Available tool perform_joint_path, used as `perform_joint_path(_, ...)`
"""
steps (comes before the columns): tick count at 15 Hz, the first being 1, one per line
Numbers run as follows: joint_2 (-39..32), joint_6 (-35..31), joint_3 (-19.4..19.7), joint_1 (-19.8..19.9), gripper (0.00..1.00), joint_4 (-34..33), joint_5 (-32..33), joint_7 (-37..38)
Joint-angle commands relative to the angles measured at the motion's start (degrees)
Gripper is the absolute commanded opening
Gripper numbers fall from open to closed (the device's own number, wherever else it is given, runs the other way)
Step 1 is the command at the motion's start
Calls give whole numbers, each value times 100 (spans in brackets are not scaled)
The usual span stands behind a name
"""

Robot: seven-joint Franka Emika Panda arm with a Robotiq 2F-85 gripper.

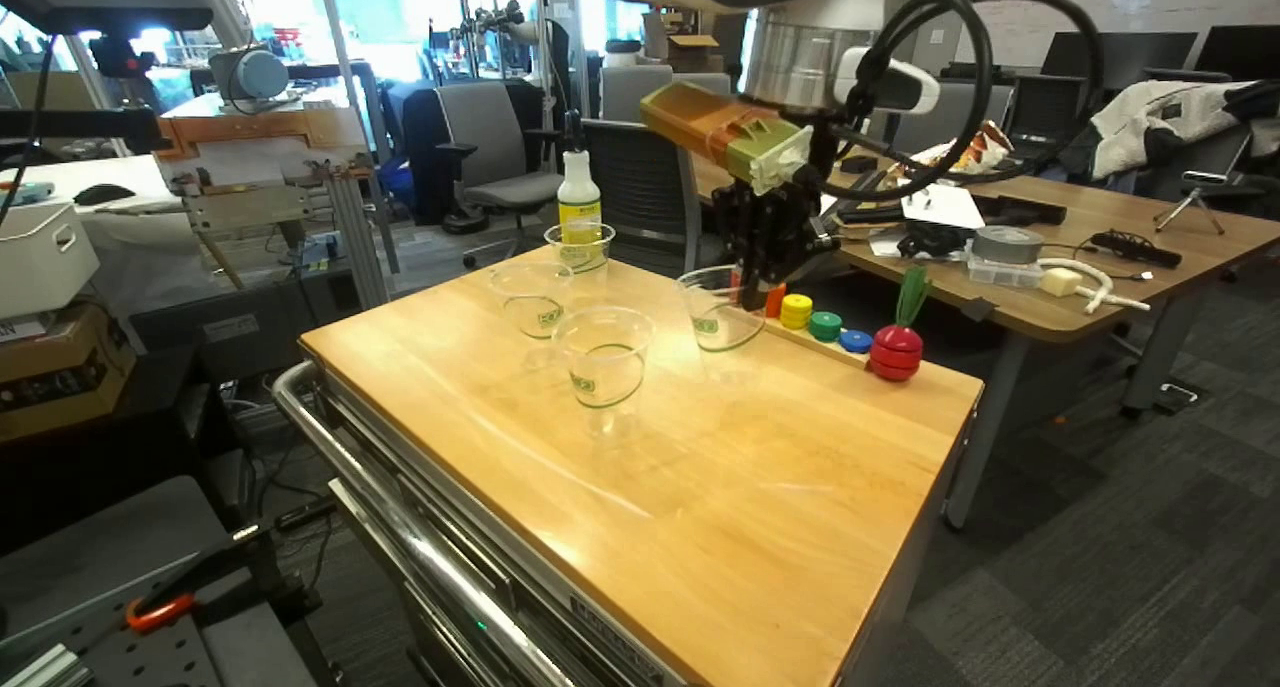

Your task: Stack the cups

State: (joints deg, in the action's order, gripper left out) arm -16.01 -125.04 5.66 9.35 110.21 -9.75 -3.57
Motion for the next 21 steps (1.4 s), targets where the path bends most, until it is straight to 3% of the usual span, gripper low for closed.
perform_joint_path(1, 653, 529, 50, 332, 2, -139, -775, -129)
perform_joint_path(4, 1249, 1025, 214, 513, 2, -70, -1290, -351)
perform_joint_path(9, 1881, 1821, 557, 490, 2, 207, -1605, -682)
perform_joint_path(21, 1764, 2339, 496, 178, 2, 942, -1514, -1074)
